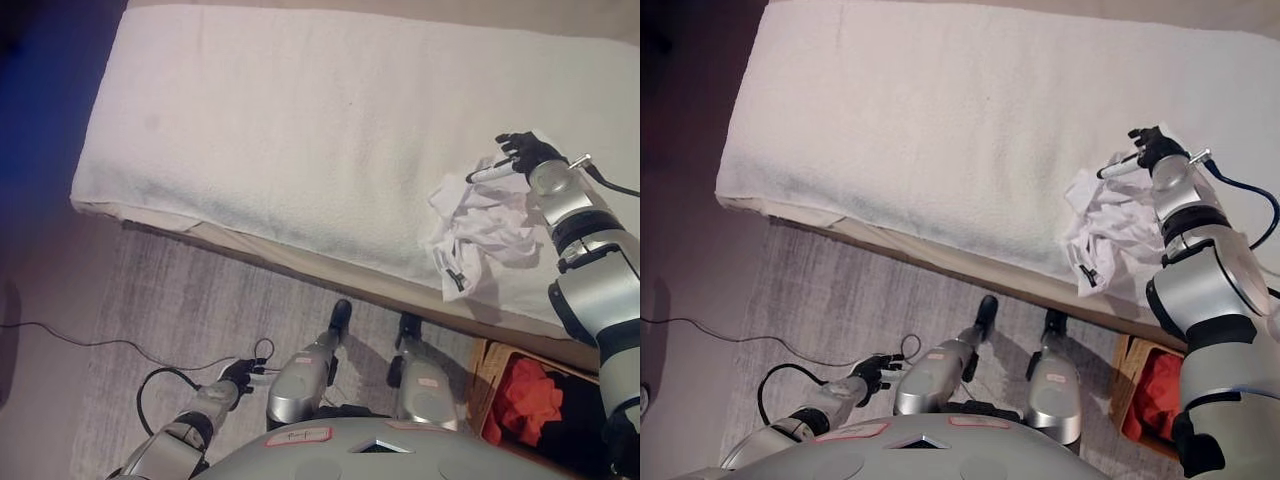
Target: Put the clothes on the bed into the basket.
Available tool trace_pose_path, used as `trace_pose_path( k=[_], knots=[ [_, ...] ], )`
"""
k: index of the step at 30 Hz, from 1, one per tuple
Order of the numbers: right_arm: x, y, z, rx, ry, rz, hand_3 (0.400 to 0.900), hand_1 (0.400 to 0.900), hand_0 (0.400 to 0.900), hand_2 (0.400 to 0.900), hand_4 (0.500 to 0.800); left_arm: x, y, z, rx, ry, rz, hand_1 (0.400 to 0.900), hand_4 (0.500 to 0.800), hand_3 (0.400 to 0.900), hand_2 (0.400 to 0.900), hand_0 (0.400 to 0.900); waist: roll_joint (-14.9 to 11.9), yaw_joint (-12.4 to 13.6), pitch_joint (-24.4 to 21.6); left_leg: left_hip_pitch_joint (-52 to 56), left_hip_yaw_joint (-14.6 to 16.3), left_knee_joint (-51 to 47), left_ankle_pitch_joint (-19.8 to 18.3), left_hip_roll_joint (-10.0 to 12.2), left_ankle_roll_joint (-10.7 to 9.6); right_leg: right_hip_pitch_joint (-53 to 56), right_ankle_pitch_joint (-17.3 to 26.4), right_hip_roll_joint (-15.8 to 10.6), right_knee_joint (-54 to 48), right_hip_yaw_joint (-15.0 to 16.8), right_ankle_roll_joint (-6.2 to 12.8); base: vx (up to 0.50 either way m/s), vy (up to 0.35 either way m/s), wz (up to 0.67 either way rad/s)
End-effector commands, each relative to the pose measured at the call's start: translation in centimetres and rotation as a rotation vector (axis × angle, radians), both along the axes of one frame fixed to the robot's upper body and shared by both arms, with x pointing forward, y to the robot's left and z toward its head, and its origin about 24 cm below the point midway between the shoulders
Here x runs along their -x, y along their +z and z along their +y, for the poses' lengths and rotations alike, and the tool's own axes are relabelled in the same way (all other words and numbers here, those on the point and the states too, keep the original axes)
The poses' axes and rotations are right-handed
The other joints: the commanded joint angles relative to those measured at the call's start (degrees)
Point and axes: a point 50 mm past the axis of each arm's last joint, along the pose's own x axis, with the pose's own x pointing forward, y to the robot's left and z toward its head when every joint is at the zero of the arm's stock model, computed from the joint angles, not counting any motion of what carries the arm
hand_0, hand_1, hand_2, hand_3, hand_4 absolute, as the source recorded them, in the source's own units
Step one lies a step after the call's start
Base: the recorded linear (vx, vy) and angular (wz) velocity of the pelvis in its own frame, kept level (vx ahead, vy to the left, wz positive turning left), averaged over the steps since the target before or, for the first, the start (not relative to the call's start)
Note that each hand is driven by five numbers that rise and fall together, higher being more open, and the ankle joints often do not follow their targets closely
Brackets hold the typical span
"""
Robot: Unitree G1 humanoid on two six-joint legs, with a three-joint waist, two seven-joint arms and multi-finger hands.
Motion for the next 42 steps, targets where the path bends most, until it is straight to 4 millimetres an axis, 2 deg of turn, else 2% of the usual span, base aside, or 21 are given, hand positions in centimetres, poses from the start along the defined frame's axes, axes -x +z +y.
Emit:
trace_pose_path(
  k=[1, 2, 8, 12, 19, 20, 21, 22, 23, 24, 31, 42],
  knots=[
    [-1.7, 4.6, 0.4, 0.084, 0.017, -0.135, 0.900, 0.900, 0.900, 0.900, 0.800, -0.9, 0.4, 1.4, -0.065, -0.033, -0.010, 0.900, 0.800, 0.900, 0.900, 0.900, -2.5, 1.0, 0.4, -0.5, 4.9, 0.8, -3.6, -1.3, 0.2, -0.7, -3.8, -4.3, 3.5, 4.3, 2.11, -0.02, 0.052, -0.01],
    [-1.7, 4.5, 0.6, 0.077, 0.016, -0.135, 0.900, 0.900, 0.900, 0.900, 0.800, -1.4, 0.6, 1.3, -0.067, -0.037, -0.028, 0.900, 0.800, 0.900, 0.900, 0.900, -1.8, 1.1, 1.4, -1.3, 5.0, 1.1, -3.5, -1.5, 0.4, -1.7, -3.9, -4.5, 4.2, 4.6, 2.08, -0.01, 0.047, 0.01],
    [-1.6, 4.7, 0.1, 0.064, 0.000, -0.150, 0.900, 0.900, 0.900, 0.900, 0.800, -1.6, 0.7, 1.1, -0.066, -0.062, -0.045, 0.900, 0.800, 0.900, 0.900, 0.900, 0.2, 1.2, 4.1, -3.0, 5.4, 1.5, -3.0, -2.0, 0.6, -4.9, -4.9, -5.0, 7.8, 5.8, 1.75, -0.01, 0.033, 0.01],
    [-0.9, 4.6, -1.1, 0.062, -0.043, -0.150, 0.900, 0.900, 0.900, 0.900, 0.800, -1.3, 0.6, 0.6, -0.054, -0.113, -0.040, 0.900, 0.800, 0.900, 0.900, 0.900, 2.4, 1.6, 6.4, -4.0, 4.7, 0.6, -1.6, -2.2, 0.3, -6.6, -5.6, -4.9, 9.3, 5.7, 1.59, 0.01, -0.009, 0.14],
    [0.0, 3.9, -2.6, 0.048, -0.096, -0.136, 0.900, 0.900, 0.900, 0.900, 0.800, -1.2, 0.6, -0.1, -0.031, -0.157, -0.048, 0.900, 0.800, 0.900, 0.900, 0.900, 4.8, 1.9, 7.6, -5.0, 3.8, 0.3, -0.9, -3.1, 0.3, -7.4, -5.4, -5.7, 9.3, 5.4, 1.85, 0.01, 0.004, 0.12],
    [0.2, 3.9, -3.0, 0.047, -0.106, -0.133, 0.873, 0.873, 0.873, 0.873, 0.784, -1.1, 0.5, -0.3, -0.025, -0.165, -0.050, 0.900, 0.800, 0.900, 0.900, 0.900, 5.6, 2.0, 7.6, -5.1, 3.7, 0.2, -0.7, -3.4, 0.3, -7.5, -5.3, -5.9, 9.2, 5.5, 1.95, 0.01, 0.032, 0.03],
    [0.3, 4.0, -3.2, 0.045, -0.113, -0.135, 0.616, 0.616, 0.616, 0.616, 0.629, -1.0, 0.5, -0.4, -0.022, -0.167, -0.050, 0.900, 0.800, 0.900, 0.900, 0.900, 6.0, 2.0, 7.7, -5.3, 3.7, 0.2, -0.7, -3.6, 0.3, -7.6, -5.3, -6.0, 9.2, 5.6, 1.99, 0.01, 0.032, 0.03],
    [0.3, 4.0, -3.2, 0.045, -0.114, -0.135, 0.598, 0.598, 0.598, 0.598, 0.619, -1.0, 0.5, -0.4, -0.022, -0.167, -0.050, 0.900, 0.800, 0.900, 0.900, 0.900, 6.0, 2.0, 7.7, -5.3, 3.7, 0.2, -0.7, -3.6, 0.3, -7.6, -5.3, -6.0, 9.2, 5.6, 1.99, 0.00, 0.015, 0.03],
    [0.4, 4.0, -3.5, 0.041, -0.123, -0.141, 0.449, 0.449, 0.449, 0.449, 0.529, -1.1, 0.6, -0.5, -0.019, -0.171, -0.054, 0.900, 0.800, 0.900, 0.900, 0.900, 6.4, 2.1, 7.8, -5.4, 3.6, 0.2, -0.6, -3.7, 0.3, -7.7, -5.2, -6.2, 9.1, 5.7, 2.04, 0.00, 0.000, 0.00],
    [0.6, 4.0, -3.8, 0.034, -0.134, -0.139, 0.400, 0.400, 0.400, 0.400, 0.500, -1.0, 0.5, -0.6, -0.014, -0.179, -0.055, 0.900, 0.800, 0.900, 0.900, 0.900, 7.1, 2.1, 7.9, -5.5, 3.6, 0.2, -0.5, -3.9, 0.3, -7.7, -5.2, -6.4, 9.0, 5.8, 2.09, 0.00, 0.032, 0.02],
    [0.8, 3.9, -4.0, 0.022, -0.146, -0.134, 0.400, 0.400, 0.400, 0.400, 0.500, -1.4, 0.6, -1.1, -0.003, -0.178, -0.069, 0.900, 0.800, 0.900, 0.900, 0.900, 7.8, 1.7, 7.6, -5.3, 3.3, 0.2, -0.5, -4.4, 0.4, -6.9, -5.0, -6.8, 8.3, 5.8, 2.10, 0.00, 0.003, 0.02],
    [0.3, 3.4, -2.9, 0.005, -0.123, -0.129, 0.400, 0.400, 0.400, 0.400, 0.500, -2.5, 0.8, -0.9, -0.026, -0.143, -0.081, 0.900, 0.800, 0.900, 0.900, 0.900, 6.8, 0.6, 6.6, -5.0, 4.1, 0.2, -0.7, -4.2, 0.4, -6.1, -4.5, -6.7, 7.3, 6.4, 2.09, -0.02, 0.012, -0.05]
  ],
)
